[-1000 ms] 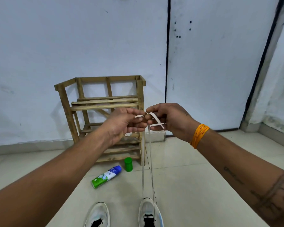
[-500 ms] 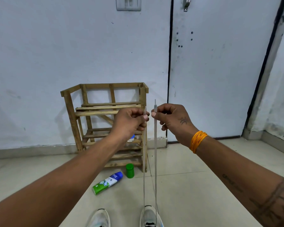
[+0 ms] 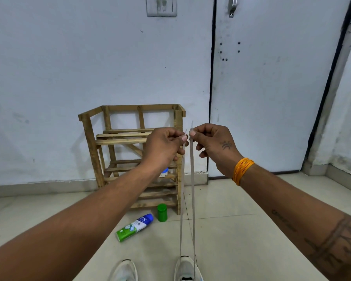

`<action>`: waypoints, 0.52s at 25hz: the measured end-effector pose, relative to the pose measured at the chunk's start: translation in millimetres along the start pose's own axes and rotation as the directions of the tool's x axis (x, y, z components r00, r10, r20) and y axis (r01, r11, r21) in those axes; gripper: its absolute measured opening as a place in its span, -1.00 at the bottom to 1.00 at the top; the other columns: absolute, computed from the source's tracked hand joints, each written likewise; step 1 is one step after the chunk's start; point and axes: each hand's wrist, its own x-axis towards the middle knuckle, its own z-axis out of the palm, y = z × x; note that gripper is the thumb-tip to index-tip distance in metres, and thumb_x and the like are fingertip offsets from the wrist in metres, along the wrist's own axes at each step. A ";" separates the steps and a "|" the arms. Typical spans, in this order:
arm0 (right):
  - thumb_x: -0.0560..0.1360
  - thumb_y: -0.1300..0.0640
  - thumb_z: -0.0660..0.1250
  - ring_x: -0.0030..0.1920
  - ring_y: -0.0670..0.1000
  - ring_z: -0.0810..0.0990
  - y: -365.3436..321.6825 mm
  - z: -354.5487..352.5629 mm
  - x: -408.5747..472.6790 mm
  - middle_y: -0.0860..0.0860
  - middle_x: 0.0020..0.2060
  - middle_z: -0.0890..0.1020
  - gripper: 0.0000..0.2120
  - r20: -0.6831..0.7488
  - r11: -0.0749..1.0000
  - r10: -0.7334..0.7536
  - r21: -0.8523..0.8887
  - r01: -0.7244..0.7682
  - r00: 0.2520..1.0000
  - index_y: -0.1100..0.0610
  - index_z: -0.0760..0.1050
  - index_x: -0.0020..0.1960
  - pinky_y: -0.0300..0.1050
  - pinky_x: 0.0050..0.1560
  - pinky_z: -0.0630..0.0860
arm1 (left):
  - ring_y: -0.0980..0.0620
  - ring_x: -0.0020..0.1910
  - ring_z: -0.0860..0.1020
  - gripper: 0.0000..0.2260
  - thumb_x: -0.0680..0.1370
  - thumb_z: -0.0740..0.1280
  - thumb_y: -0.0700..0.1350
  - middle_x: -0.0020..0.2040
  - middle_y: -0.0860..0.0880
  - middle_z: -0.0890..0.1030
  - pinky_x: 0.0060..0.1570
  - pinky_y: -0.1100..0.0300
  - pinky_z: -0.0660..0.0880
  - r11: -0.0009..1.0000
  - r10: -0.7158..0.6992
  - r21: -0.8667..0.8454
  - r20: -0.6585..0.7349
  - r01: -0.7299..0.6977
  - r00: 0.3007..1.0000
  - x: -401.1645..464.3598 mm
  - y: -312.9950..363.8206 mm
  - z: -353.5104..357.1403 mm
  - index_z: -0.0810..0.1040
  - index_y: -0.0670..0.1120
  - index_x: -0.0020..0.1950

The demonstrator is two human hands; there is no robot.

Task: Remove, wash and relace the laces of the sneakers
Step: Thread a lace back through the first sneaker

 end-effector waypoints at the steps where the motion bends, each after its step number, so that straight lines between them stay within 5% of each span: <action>1: 0.56 0.13 0.48 -0.33 -0.08 0.57 -0.2 0.0 0.7 0.00 -0.29 0.69 -0.89 0.000 1.000 -0.001 0.004 0.001 1.000 0.19 0.68 -0.03 -0.18 -0.35 0.56 | -0.03 -0.23 0.72 -0.95 0.61 0.43 -0.14 -0.18 0.01 0.73 -0.29 0.04 0.62 1.000 -0.004 0.006 -0.002 0.004 1.000 0.1 0.7 0.3 0.69 -0.06 -0.03; 9: 0.51 0.14 0.52 -0.39 -0.22 0.51 -1.3 1.3 5.2 -0.07 -0.30 0.66 -0.92 -0.038 1.000 -0.006 0.013 0.007 0.999 0.16 0.70 -0.05 -0.26 -0.38 0.49 | -0.01 -0.23 0.73 -0.97 0.58 0.47 -0.12 -0.18 0.02 0.73 -0.30 0.06 0.63 1.000 -0.019 -0.004 -0.009 0.019 1.000 -0.1 1.1 2.7 0.69 -0.06 -0.03; 13: 0.51 0.14 0.52 -0.28 -0.09 0.54 2.8 0.2 5.0 0.03 -0.24 0.68 -0.93 -0.050 1.000 0.000 0.013 0.001 0.999 0.13 0.70 -0.05 -0.24 -0.35 0.52 | 0.00 -0.24 0.73 -0.97 0.59 0.46 -0.13 -0.18 0.01 0.74 -0.30 0.05 0.63 1.000 -0.023 0.002 -0.021 0.023 1.000 2.0 -2.2 4.3 0.68 -0.07 -0.01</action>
